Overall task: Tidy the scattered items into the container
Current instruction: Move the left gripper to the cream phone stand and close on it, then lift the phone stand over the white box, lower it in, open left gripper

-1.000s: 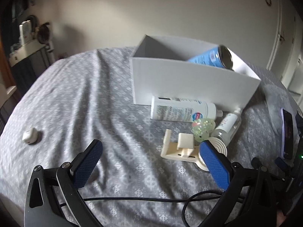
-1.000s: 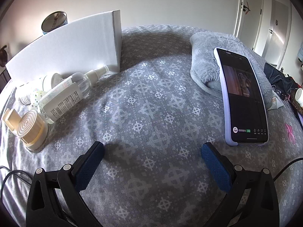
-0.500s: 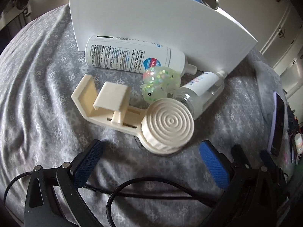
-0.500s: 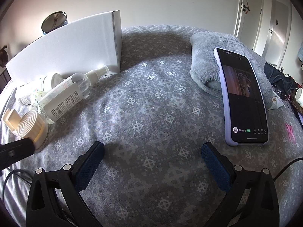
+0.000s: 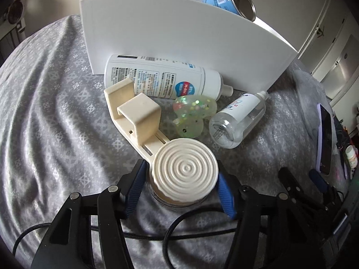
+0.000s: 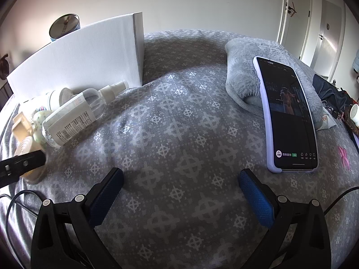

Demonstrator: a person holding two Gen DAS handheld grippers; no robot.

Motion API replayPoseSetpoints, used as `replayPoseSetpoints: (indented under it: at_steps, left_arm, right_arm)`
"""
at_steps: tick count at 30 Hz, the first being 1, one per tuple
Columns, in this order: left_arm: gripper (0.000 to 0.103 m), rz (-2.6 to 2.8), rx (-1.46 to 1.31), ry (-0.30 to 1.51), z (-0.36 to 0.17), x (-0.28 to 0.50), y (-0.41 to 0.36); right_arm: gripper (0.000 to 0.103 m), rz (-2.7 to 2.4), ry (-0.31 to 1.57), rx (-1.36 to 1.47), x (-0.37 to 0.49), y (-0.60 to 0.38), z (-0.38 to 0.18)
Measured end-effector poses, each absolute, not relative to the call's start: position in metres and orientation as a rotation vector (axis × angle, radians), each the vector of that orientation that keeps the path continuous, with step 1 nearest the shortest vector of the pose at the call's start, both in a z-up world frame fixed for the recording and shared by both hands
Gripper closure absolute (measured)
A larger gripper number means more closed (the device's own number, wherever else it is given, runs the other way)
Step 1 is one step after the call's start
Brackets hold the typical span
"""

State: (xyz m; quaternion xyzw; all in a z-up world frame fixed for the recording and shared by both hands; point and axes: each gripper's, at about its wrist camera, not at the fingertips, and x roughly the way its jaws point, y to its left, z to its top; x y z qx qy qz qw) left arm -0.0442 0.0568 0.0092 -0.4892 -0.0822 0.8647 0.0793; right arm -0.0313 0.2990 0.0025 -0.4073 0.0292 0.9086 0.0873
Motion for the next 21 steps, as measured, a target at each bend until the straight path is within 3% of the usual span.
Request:
replayPoseSetpoints:
  at_steps: [14, 21]
  left_arm:
    - [0.045, 2.631, -1.396, -0.218, 0.031, -0.014, -0.005]
    - [0.045, 2.717, -1.104, -0.266, 0.109, -0.029, -0.006]
  right_arm:
    - [0.000, 2.706, 0.087, -1.213, -0.031, 0.299, 0.003]
    - [0.000, 2.706, 0.087, -1.213, -0.031, 0.299, 0.003]
